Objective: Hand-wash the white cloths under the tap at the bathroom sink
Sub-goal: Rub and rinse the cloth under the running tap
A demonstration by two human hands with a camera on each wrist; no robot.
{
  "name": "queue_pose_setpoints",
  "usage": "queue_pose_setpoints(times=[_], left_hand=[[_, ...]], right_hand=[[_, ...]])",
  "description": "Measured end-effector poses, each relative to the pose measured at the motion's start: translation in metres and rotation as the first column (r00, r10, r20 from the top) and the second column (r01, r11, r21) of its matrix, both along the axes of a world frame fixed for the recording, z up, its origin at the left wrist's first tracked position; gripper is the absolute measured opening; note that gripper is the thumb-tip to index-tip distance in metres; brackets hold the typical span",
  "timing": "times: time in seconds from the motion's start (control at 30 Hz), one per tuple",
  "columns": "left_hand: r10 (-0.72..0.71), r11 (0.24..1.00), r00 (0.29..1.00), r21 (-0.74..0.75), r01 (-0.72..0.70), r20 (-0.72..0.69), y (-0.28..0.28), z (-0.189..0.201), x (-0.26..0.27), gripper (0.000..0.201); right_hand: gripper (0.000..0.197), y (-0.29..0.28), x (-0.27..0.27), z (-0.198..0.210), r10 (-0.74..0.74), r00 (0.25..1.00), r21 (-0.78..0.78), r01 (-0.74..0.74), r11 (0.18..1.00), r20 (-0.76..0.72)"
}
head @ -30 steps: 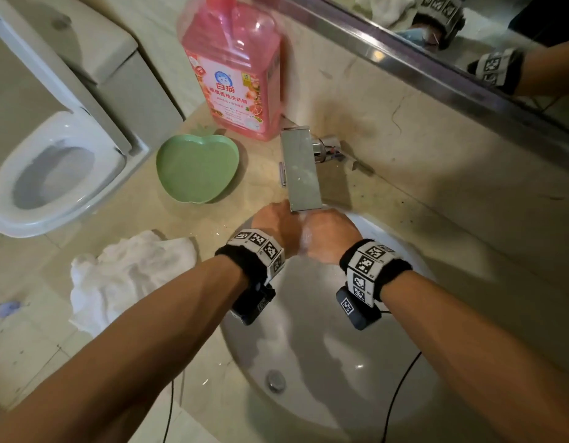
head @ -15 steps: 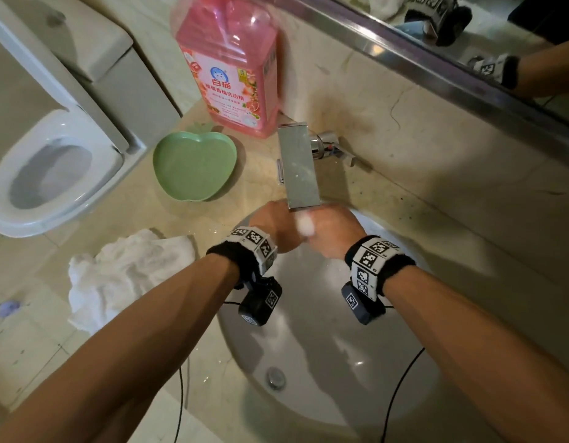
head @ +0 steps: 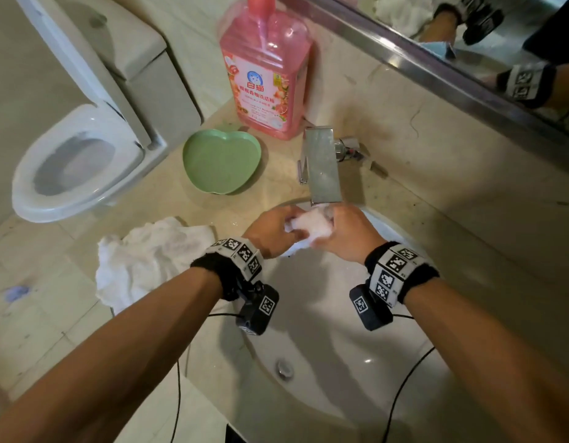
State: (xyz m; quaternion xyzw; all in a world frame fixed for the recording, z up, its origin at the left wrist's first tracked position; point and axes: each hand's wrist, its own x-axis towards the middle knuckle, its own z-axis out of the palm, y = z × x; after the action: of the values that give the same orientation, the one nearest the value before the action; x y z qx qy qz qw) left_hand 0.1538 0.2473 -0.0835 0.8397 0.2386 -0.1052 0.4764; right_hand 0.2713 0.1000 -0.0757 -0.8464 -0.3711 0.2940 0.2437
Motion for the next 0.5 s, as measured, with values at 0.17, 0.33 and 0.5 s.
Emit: queue_pose_setpoints(times=[0.17,0.33,0.5], left_hand=[[0.127,0.991,0.989,-0.058,-0.123,0.073,-0.002,-0.003,0.005,0.029],[0.158,0.941,0.979,-0.319,-0.111,0.126,0.004,0.004,0.011,0.028],[-0.003,0.998,0.999,-0.056,0.006,0.043,0.01,0.0,0.009,0.048]], right_hand=[[0.054,-0.011,0.002,0.004,-0.22,0.936,0.136,0.264,0.955,-0.274],[0.037,-0.024,0.007,-0.003,-0.243,0.806,0.129,0.365,0.922,-0.54],[0.039,-0.027,0.005,-0.015,-0.222,0.824,0.057,0.293,0.954,-0.522]])
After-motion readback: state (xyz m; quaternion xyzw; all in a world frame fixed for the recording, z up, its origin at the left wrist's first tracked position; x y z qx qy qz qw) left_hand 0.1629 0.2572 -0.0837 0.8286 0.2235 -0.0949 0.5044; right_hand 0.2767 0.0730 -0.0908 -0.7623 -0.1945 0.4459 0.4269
